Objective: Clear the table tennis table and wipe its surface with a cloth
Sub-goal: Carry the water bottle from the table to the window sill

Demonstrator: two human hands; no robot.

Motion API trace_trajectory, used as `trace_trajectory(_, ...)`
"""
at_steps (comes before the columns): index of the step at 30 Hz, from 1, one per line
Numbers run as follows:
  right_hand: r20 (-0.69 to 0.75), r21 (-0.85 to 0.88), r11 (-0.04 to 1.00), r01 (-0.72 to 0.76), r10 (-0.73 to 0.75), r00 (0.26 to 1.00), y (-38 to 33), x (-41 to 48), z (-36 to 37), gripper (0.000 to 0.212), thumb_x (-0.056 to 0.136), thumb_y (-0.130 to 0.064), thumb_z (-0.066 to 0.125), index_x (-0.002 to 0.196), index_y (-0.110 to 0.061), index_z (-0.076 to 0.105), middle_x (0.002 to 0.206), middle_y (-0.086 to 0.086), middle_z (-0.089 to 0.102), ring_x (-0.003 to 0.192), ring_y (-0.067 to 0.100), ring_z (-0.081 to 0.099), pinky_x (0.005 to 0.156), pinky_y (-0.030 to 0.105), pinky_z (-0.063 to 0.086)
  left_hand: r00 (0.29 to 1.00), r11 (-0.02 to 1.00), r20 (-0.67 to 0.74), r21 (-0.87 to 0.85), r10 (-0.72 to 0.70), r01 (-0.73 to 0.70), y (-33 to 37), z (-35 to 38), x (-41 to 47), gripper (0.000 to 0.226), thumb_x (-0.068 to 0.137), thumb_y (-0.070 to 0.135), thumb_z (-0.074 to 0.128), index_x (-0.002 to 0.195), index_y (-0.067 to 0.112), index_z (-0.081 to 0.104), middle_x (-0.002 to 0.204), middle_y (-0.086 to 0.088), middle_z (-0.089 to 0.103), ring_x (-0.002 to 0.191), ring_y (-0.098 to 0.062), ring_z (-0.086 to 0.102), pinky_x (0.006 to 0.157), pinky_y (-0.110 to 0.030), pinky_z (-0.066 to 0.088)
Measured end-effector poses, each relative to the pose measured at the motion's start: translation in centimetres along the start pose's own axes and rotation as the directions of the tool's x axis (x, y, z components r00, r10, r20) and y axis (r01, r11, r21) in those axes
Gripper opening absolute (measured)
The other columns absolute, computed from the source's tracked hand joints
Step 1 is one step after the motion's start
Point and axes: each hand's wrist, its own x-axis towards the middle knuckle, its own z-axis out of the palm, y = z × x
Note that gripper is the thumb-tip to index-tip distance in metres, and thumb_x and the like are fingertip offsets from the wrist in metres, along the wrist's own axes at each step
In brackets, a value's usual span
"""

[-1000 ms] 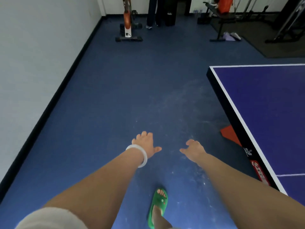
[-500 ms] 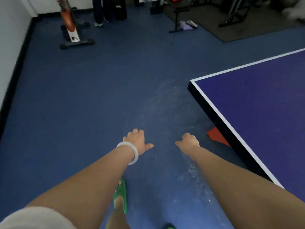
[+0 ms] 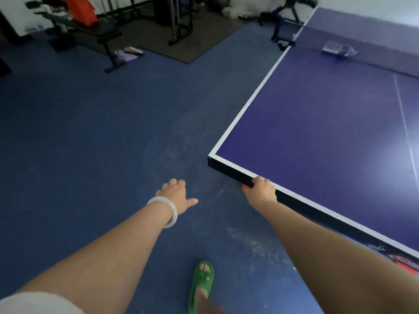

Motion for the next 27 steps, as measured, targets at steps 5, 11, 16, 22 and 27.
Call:
trace_trajectory(5, -0.055, 0.065, 0.998, -0.022, 0.025, 0.998, -5.1, 7.4, -1.1, 0.045, 0.097, -0.03, 0.057, 0.136, -0.01, 0.043, 0.132, 0.011, 0.045, 0.12, 0.03, 0.043, 0.094, 0.039, 0.045, 0.995, 0.994, -0.042, 0.06, 0.091, -0.088, 0.3, -6.5, 9.0, 0.069, 0.093, 0.058, 0.052, 0.145, 0.016, 0.034, 0.147, -0.005, 0.035, 0.134, -0.028, 0.037, 0.107, -0.041, 0.036)
trace_trajectory(11, -0.059, 0.077, 0.994, -0.077, 0.081, 0.995, -11.7, 15.7, -3.3, 0.049, 0.098, -0.036, 0.056, 0.138, -0.012, 0.041, 0.134, 0.009, 0.044, 0.121, 0.028, 0.044, 0.097, 0.038, 0.047, 0.976, 0.971, -0.041, 0.122, 0.212, -0.206, 1.6, -14.0, 19.0, 0.067, 0.095, 0.057, 0.05, 0.145, 0.017, 0.033, 0.147, -0.003, 0.035, 0.134, -0.025, 0.037, 0.107, -0.04, 0.034)
trace_trajectory(16, -0.087, 0.059, 0.986, -0.154, 0.158, 0.984, -16.5, 21.8, -5.2, 0.045, 0.098, -0.036, 0.055, 0.134, -0.012, 0.042, 0.131, 0.008, 0.046, 0.119, 0.026, 0.045, 0.094, 0.035, 0.047, 0.953, 0.944, -0.017, 0.141, 0.303, -0.297, 2.1, -19.5, 27.4, 0.069, 0.094, 0.059, 0.049, 0.146, 0.017, 0.032, 0.146, -0.002, 0.035, 0.133, -0.025, 0.037, 0.108, -0.04, 0.035)
trace_trajectory(22, -0.149, 0.119, 0.945, -0.304, 0.319, 0.936, -22.8, 30.3, -7.3, 0.052, 0.097, -0.041, 0.055, 0.138, -0.014, 0.039, 0.136, 0.007, 0.044, 0.125, 0.028, 0.043, 0.098, 0.036, 0.042, 0.898, 0.881, 0.0, 0.193, 0.441, -0.433, 1.9, -27.1, 39.2, 0.067, 0.093, 0.059, 0.049, 0.144, 0.018, 0.033, 0.145, -0.001, 0.036, 0.132, -0.023, 0.038, 0.106, -0.038, 0.037)
trace_trajectory(27, -0.206, 0.184, 0.905, -0.383, 0.417, 0.885, -27.7, 36.0, -10.0, 0.055, 0.096, -0.041, 0.057, 0.139, -0.014, 0.038, 0.138, 0.007, 0.042, 0.127, 0.028, 0.04, 0.101, 0.035, 0.04, 0.834, 0.807, 0.041, 0.231, 0.55, -0.543, 2.7, -32.6, 47.4, 0.067, 0.093, 0.06, 0.05, 0.143, 0.019, 0.034, 0.142, -0.001, 0.037, 0.13, -0.023, 0.038, 0.106, -0.038, 0.036)
